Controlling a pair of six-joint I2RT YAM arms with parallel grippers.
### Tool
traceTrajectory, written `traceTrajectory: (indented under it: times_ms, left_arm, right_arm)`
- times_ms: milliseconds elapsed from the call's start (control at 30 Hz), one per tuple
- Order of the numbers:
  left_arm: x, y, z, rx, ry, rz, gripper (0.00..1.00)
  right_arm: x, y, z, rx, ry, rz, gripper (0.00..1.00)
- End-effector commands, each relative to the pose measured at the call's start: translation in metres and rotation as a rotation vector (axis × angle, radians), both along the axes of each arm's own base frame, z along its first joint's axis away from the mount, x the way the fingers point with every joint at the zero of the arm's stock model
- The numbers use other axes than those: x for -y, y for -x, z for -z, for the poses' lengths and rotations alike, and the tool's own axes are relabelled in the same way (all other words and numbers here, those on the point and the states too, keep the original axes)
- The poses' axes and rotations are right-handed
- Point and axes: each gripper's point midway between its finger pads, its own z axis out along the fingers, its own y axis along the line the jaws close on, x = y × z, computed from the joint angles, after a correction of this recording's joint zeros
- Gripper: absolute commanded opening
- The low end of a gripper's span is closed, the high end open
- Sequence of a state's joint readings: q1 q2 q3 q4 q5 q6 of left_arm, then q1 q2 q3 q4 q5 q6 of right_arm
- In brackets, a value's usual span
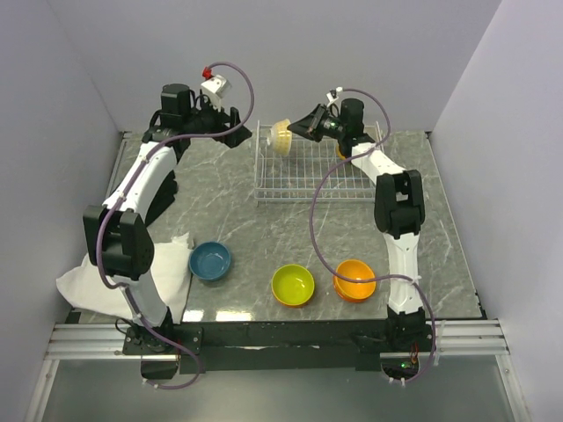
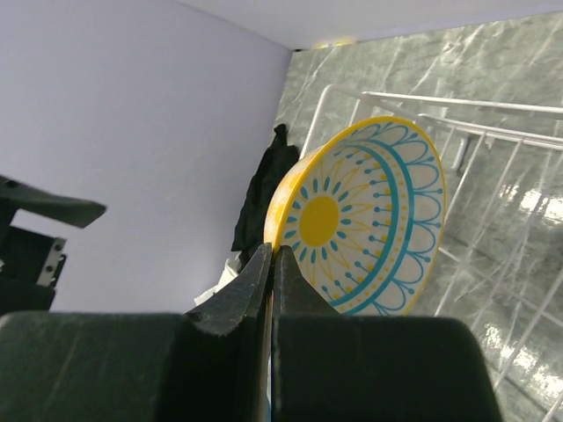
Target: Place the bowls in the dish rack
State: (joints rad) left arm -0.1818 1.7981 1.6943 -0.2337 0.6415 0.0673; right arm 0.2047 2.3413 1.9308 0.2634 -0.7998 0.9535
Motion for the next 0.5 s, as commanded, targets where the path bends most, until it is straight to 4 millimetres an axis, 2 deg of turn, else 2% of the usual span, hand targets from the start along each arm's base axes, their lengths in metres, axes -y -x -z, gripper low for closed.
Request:
traceTrajectory:
  times_ms: [0, 200, 467]
  left_arm:
    - [0.006, -0.006, -0.028, 0.081, 0.013, 0.007, 0.97]
    - [0.012, -0.008, -0.024, 0.076, 0.014, 0.022, 0.97]
    - [0.016, -0.014, -0.018, 0.067, 0.022, 0.023, 0.97]
  right_arm:
    - [-0.001, -0.012, -0.042, 0.127, -0.031, 0.025, 0.0]
    - [-0.001, -0.023, -0.028, 0.134, 0.001, 0.049, 0.0]
    - [0.002, -0.027, 0.001, 0.086, 0.036, 0.062, 0.0]
